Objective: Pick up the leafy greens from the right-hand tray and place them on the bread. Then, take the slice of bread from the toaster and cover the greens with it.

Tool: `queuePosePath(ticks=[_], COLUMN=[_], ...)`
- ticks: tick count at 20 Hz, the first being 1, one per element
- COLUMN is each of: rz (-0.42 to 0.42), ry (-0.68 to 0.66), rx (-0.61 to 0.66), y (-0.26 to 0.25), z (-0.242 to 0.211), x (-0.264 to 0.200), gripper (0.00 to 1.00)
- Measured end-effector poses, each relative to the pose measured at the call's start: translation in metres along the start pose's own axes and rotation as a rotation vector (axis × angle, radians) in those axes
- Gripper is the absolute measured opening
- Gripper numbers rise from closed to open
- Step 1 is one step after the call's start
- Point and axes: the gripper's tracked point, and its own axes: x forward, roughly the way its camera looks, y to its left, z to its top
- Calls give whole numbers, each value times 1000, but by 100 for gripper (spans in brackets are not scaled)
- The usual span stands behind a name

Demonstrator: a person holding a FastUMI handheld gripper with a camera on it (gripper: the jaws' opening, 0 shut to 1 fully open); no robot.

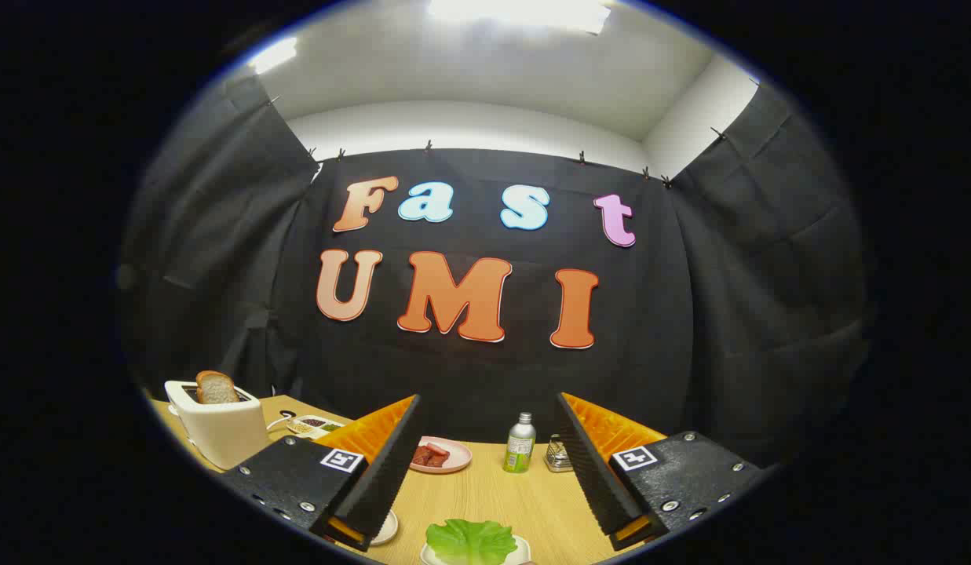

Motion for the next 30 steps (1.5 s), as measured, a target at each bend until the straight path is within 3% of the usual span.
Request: queuePosePath(ticks=[9, 18, 24, 30], rz=[50, 37, 125, 148], ry=[22, 104, 296, 584], rx=[91, 106, 176, 207], y=[2, -8, 10, 10], z=[-5, -29, -68, -137], x=[1, 10, 31, 34], gripper=[99, 99, 99, 100])
